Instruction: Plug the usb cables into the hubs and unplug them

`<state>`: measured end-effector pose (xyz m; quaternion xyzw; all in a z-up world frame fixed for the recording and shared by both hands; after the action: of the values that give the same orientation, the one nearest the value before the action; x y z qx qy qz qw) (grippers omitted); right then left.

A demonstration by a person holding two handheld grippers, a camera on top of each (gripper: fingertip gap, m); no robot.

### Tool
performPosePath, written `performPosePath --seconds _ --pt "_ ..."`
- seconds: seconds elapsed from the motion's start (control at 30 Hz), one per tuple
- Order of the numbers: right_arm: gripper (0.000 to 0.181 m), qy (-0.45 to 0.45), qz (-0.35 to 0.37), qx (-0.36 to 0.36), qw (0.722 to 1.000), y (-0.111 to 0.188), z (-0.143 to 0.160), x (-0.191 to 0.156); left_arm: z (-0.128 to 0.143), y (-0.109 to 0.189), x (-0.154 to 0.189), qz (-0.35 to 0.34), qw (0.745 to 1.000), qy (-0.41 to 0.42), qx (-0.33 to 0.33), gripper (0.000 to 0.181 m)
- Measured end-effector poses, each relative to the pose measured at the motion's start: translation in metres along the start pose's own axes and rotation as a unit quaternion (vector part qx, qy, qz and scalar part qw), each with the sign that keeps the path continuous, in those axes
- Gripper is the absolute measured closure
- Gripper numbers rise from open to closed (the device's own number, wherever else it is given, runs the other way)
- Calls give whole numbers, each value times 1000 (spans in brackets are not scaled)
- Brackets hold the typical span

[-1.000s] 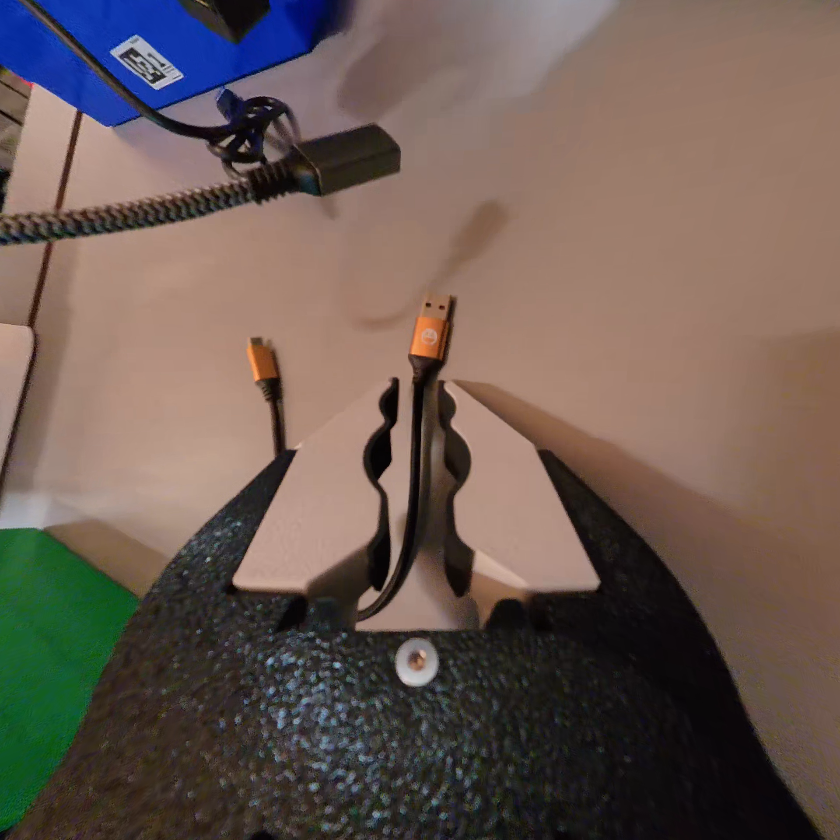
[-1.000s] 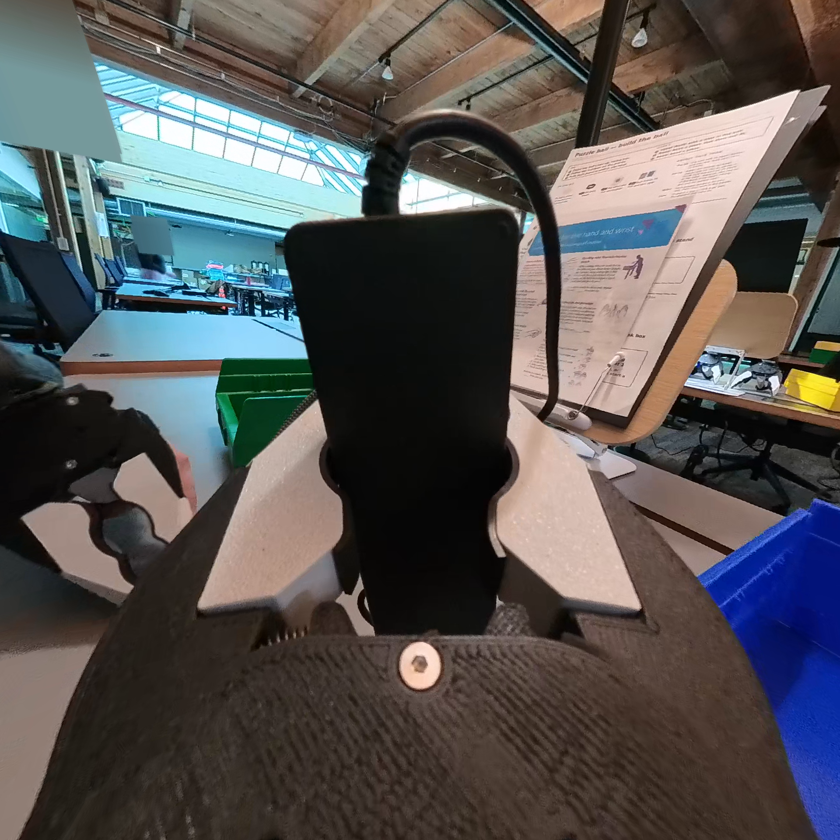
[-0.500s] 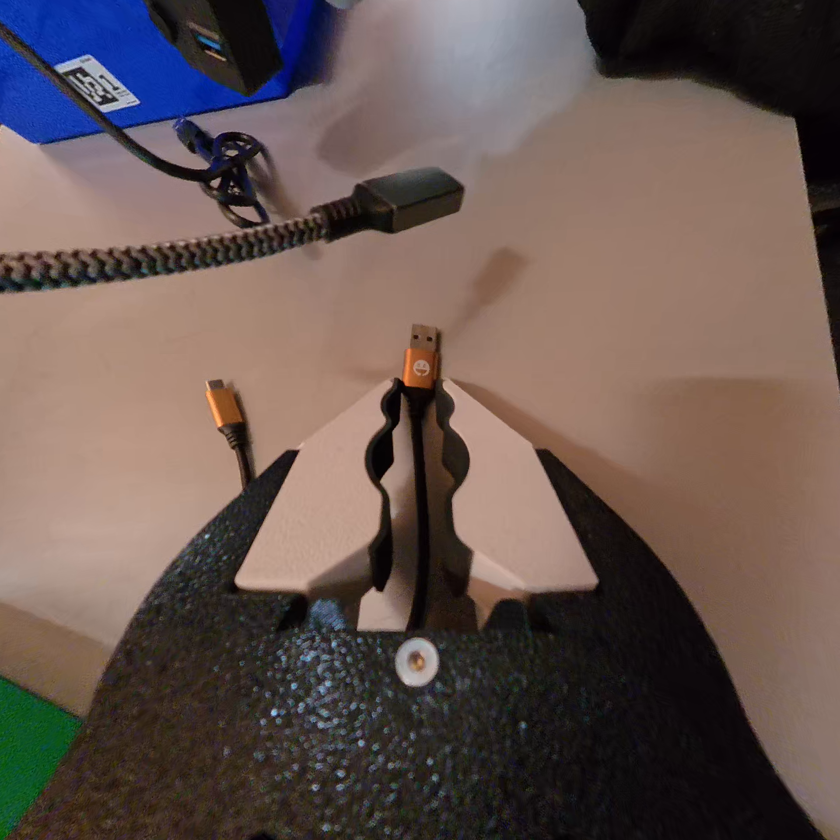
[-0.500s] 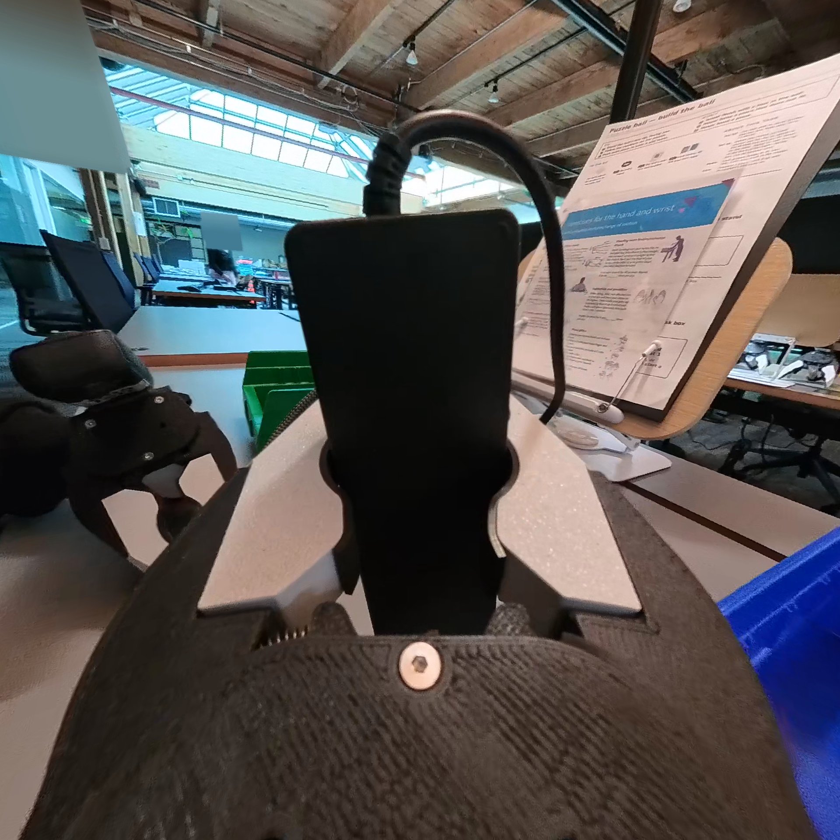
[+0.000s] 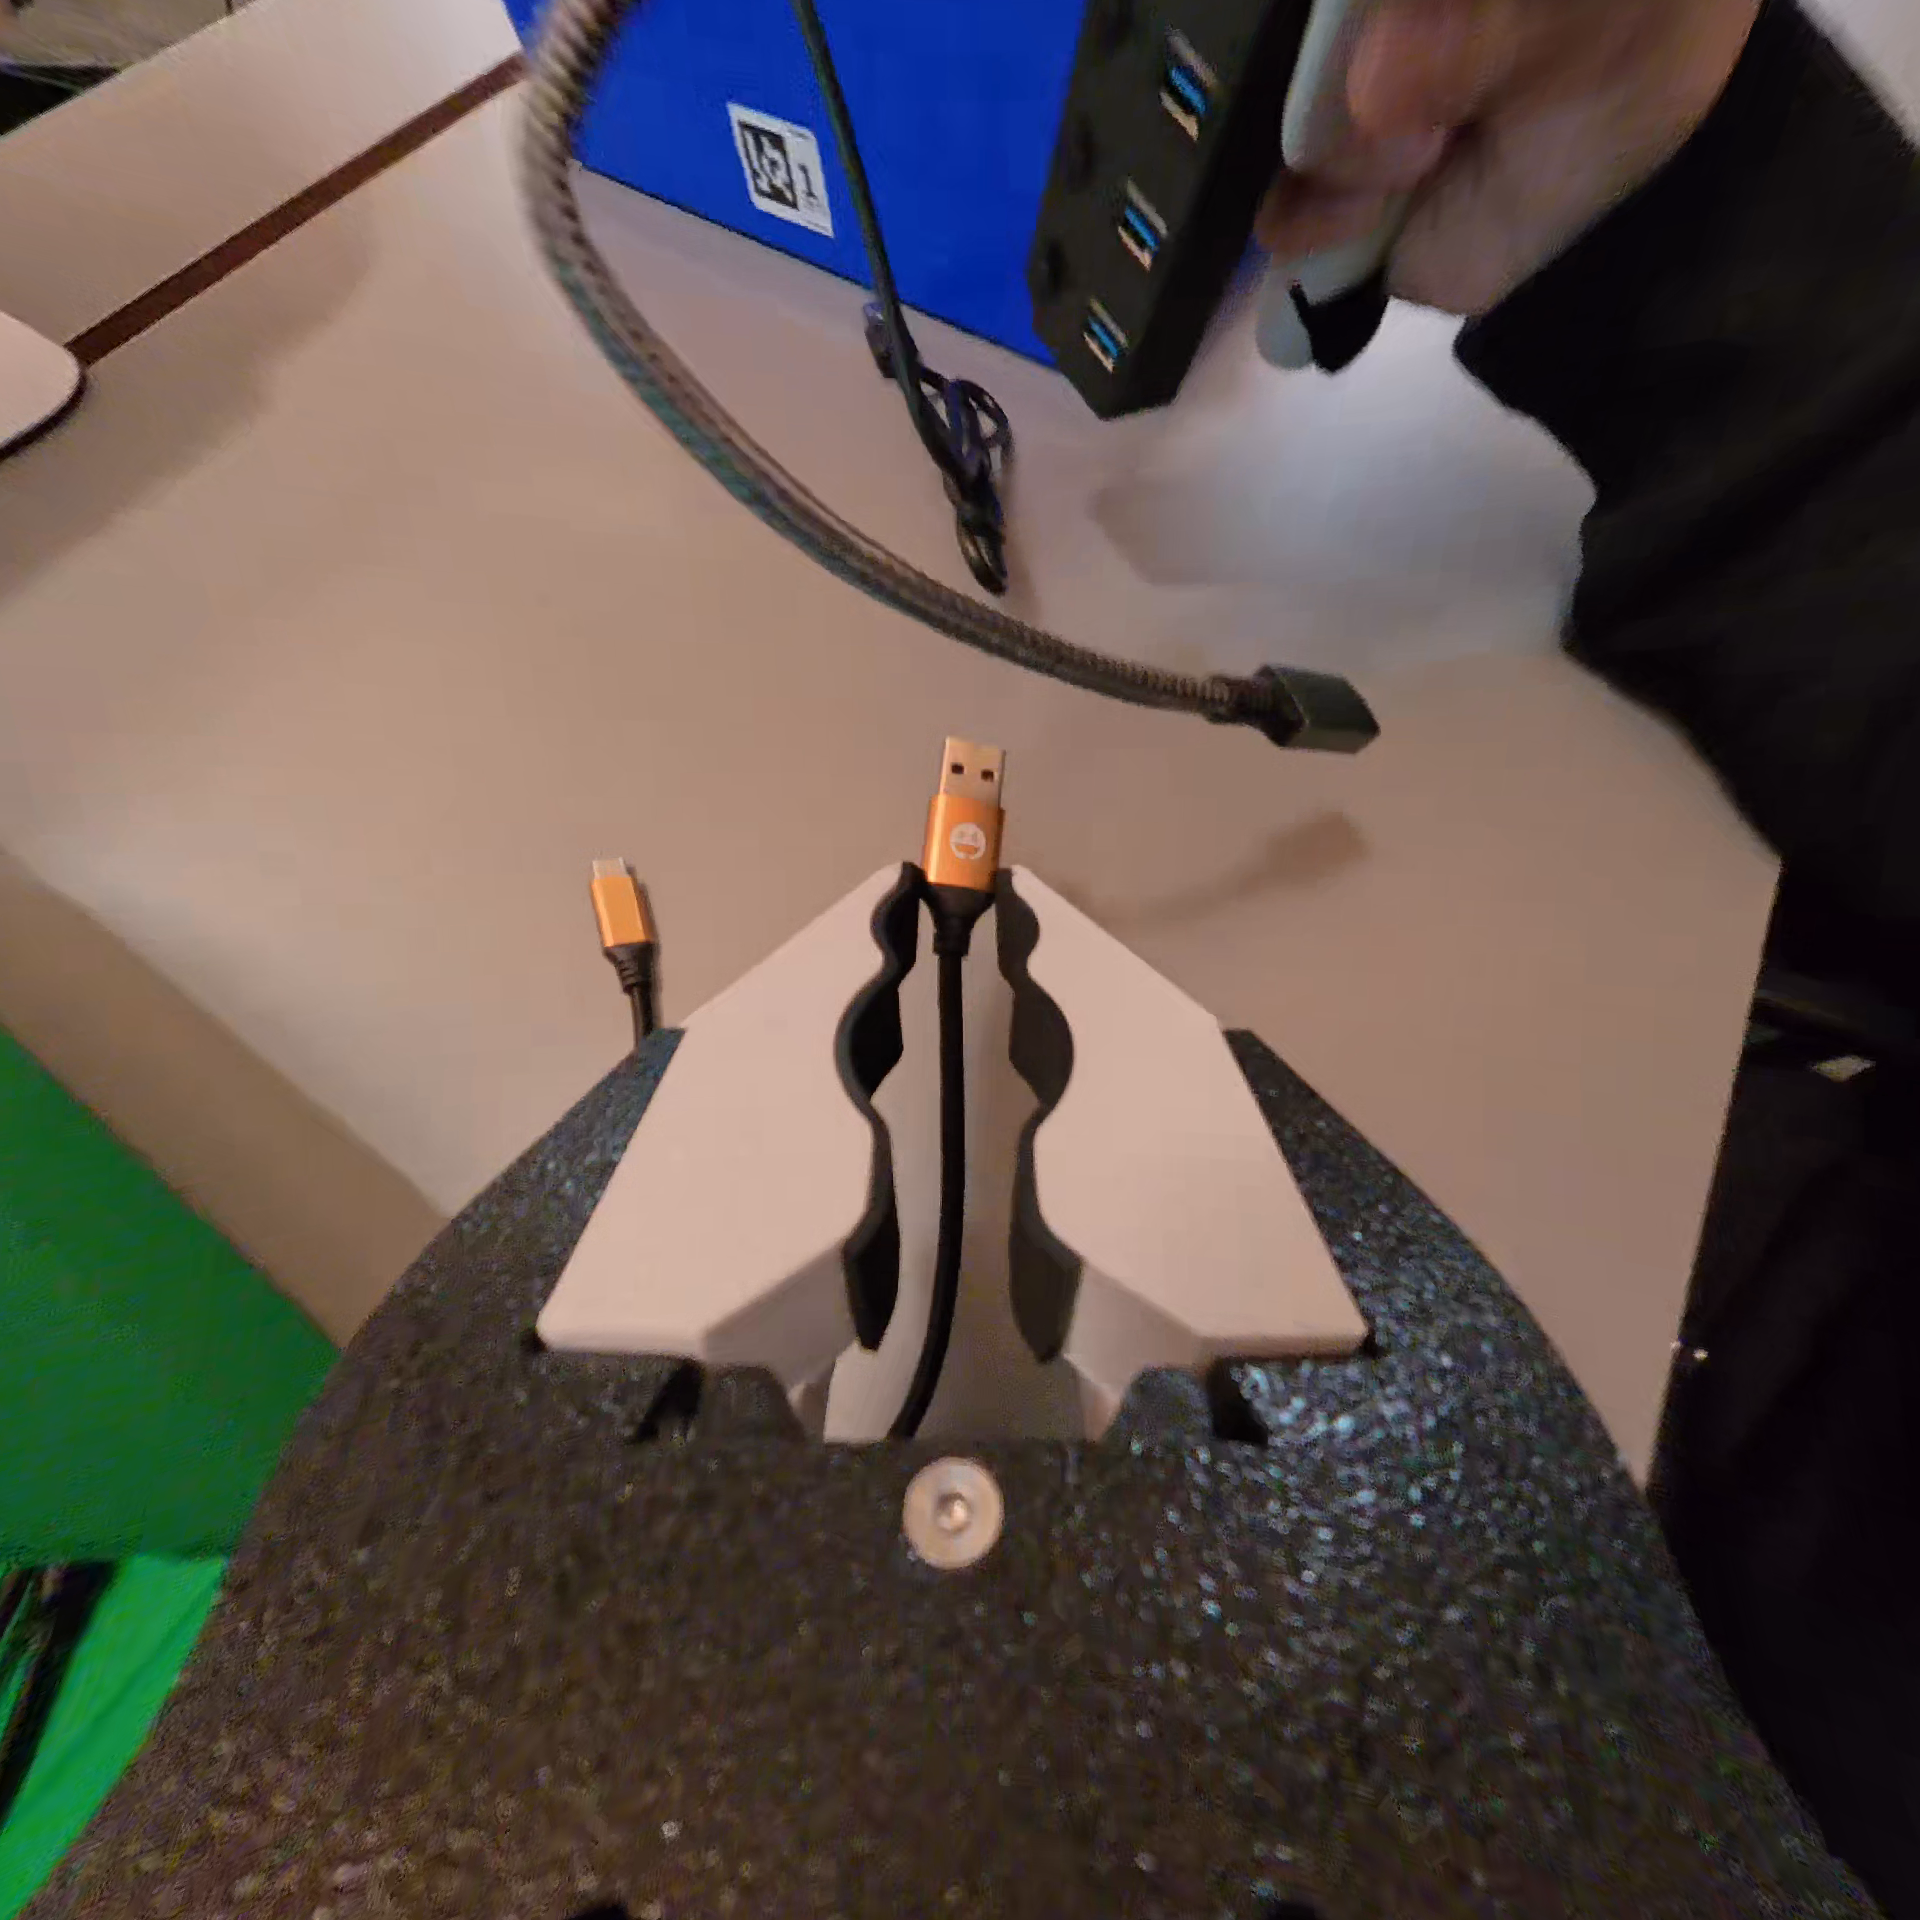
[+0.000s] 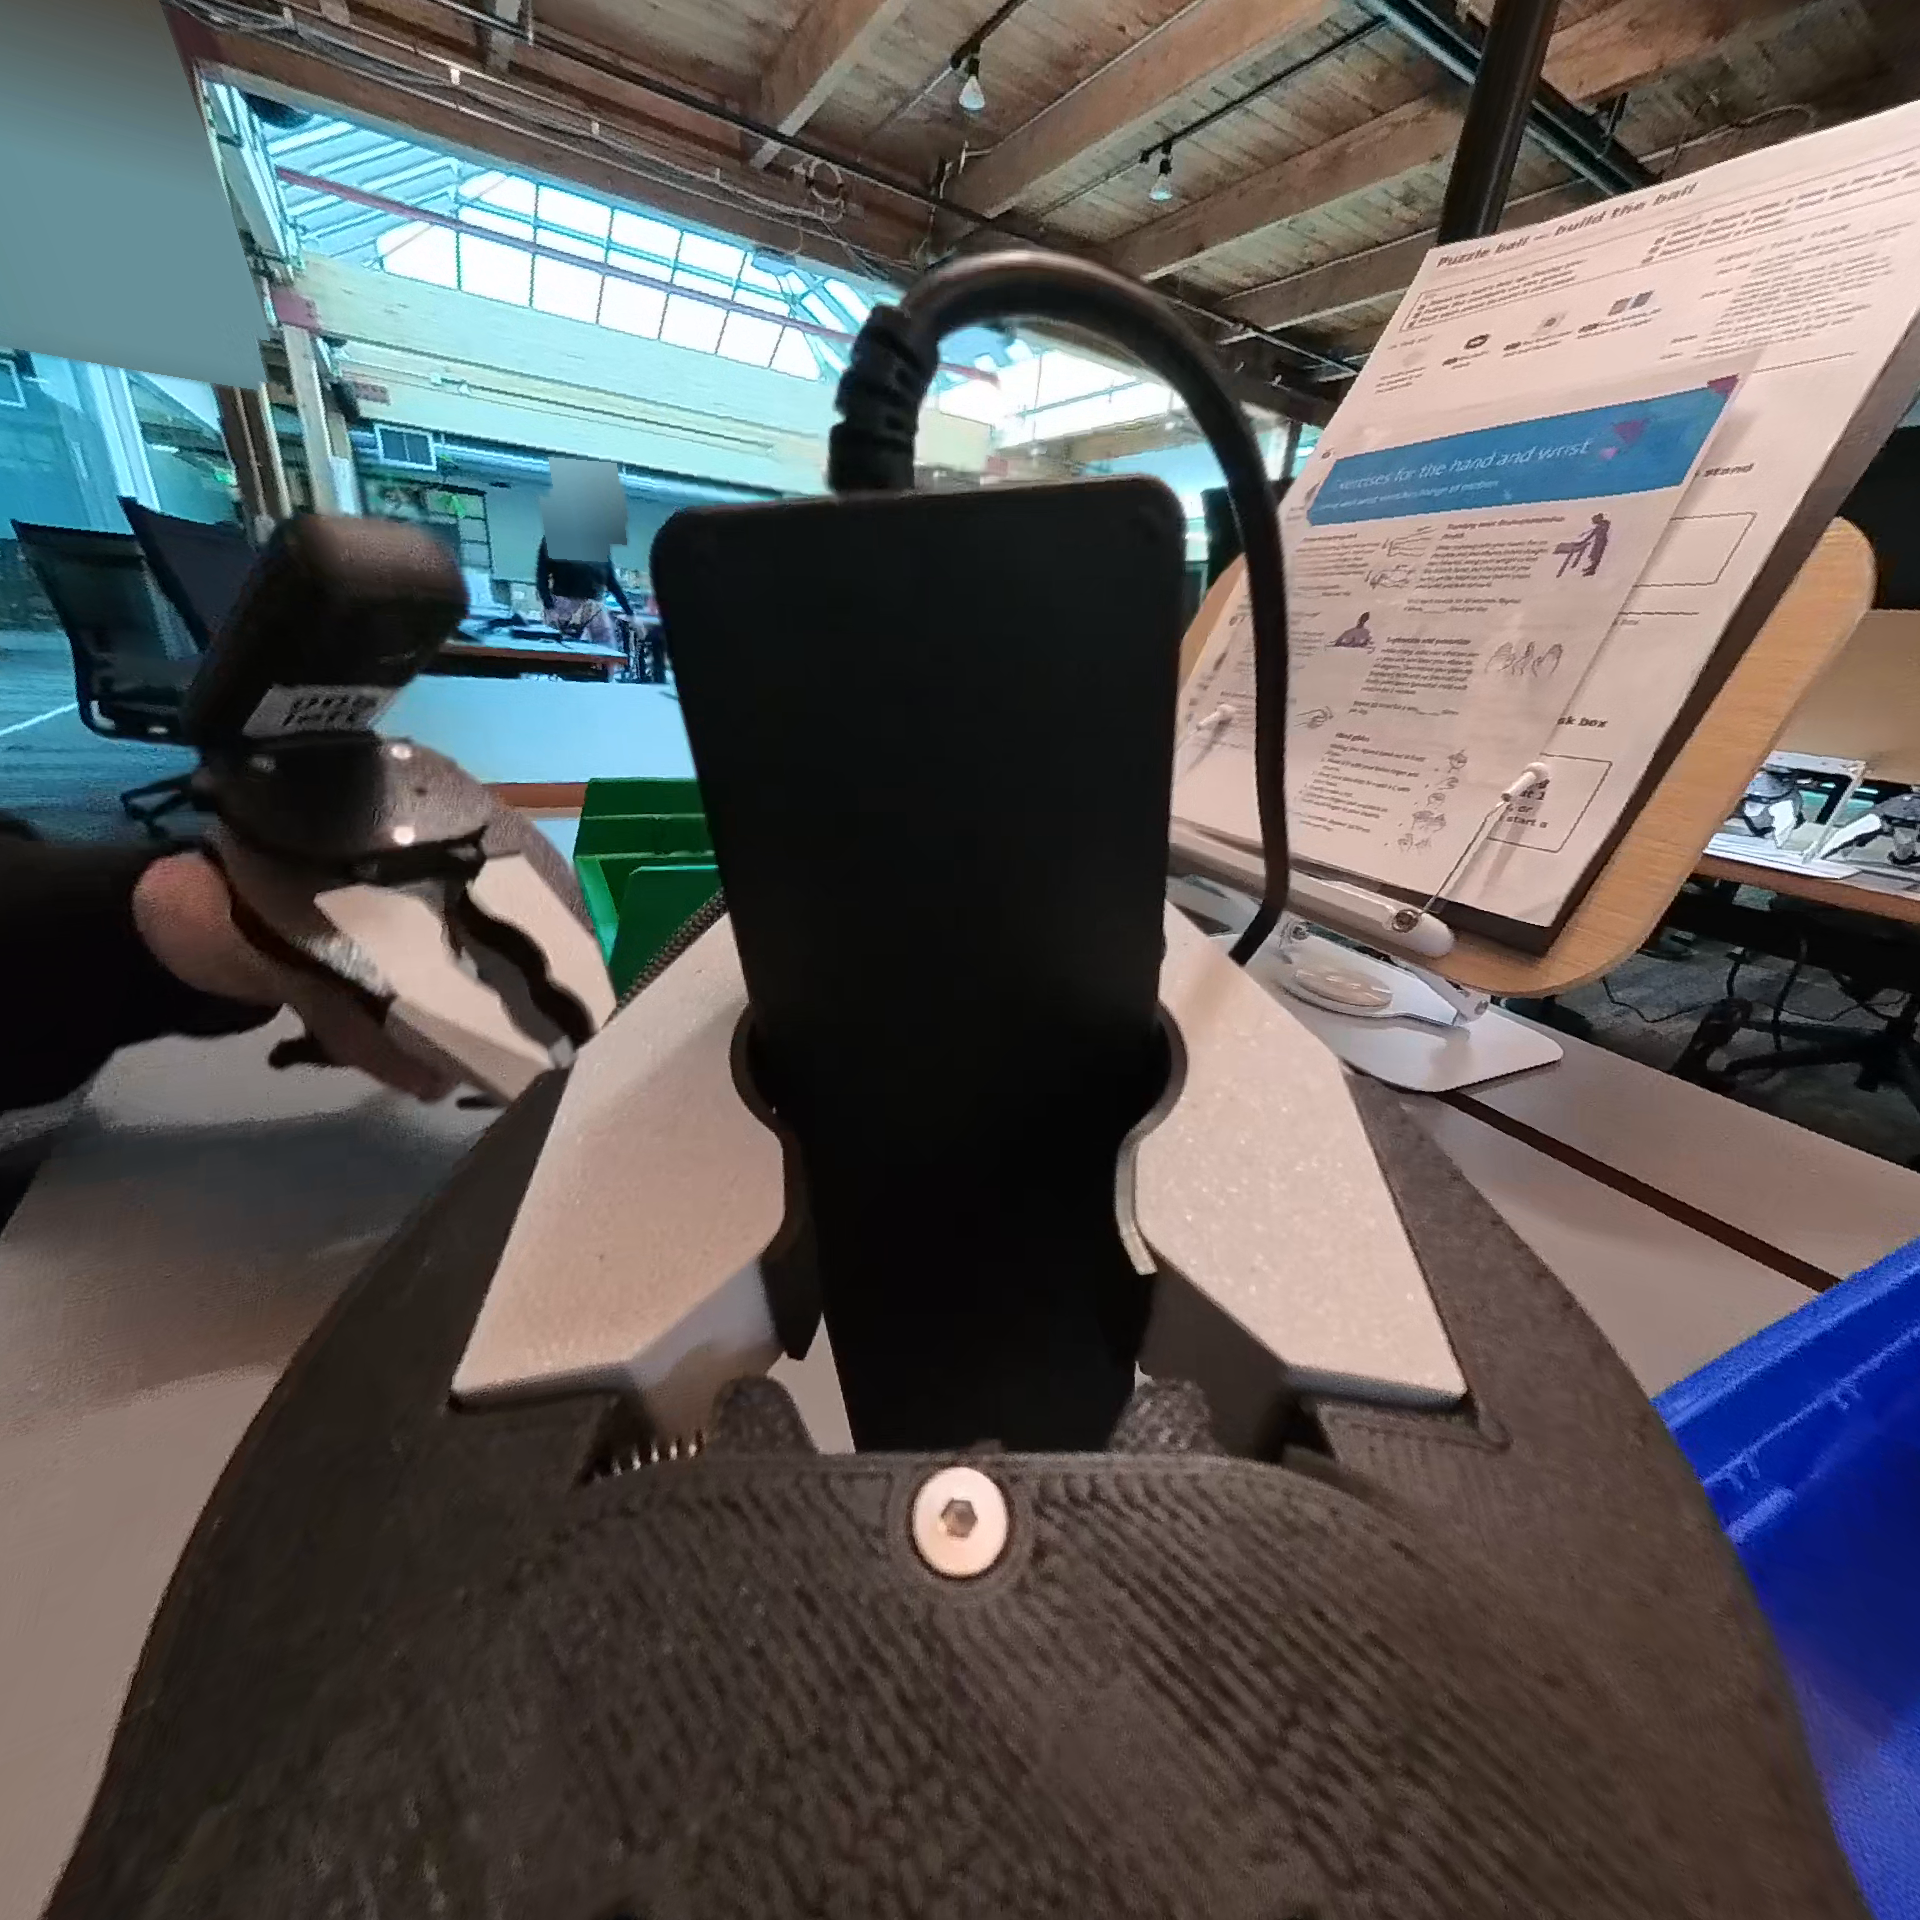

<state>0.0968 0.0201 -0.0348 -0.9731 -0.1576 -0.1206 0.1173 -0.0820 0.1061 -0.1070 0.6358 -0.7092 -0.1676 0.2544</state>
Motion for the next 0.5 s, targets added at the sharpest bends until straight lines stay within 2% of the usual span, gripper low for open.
performPosePath --seconds 0.1,0.23,0.33,0.43,0.5 --pt "118 4 -31 -6 999 -2 2 -7 -7 14 -8 -5 1000 24 10 169" --pt "118 -4 -94 -10 996 -8 6 -22 -15 40 -19 -43 999 2 -28 169" --pt "118 -7 -142 -9 990 -15 8 -35 -40 64 -20 -44 998 -23 -37 169" --pt "118 -5 -169 12 986 -23 4 -46 -70 79 -5 6 997 -49 -59 169" --pt "118 -11 -191 22 981 -28 3 -53 -88 78 12 58 994 -56 -74 169"
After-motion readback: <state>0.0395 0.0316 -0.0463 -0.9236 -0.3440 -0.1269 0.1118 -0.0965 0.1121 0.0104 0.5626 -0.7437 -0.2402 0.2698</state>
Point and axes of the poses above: each gripper's, where its closed fingertips meet, y back along the fingers, z out of its underside, x = y × z across the jaws, the point moved 6 cm from there along y, back along the fingers, and after that the axes turned 11 degrees about y, right-handed, at the moved point
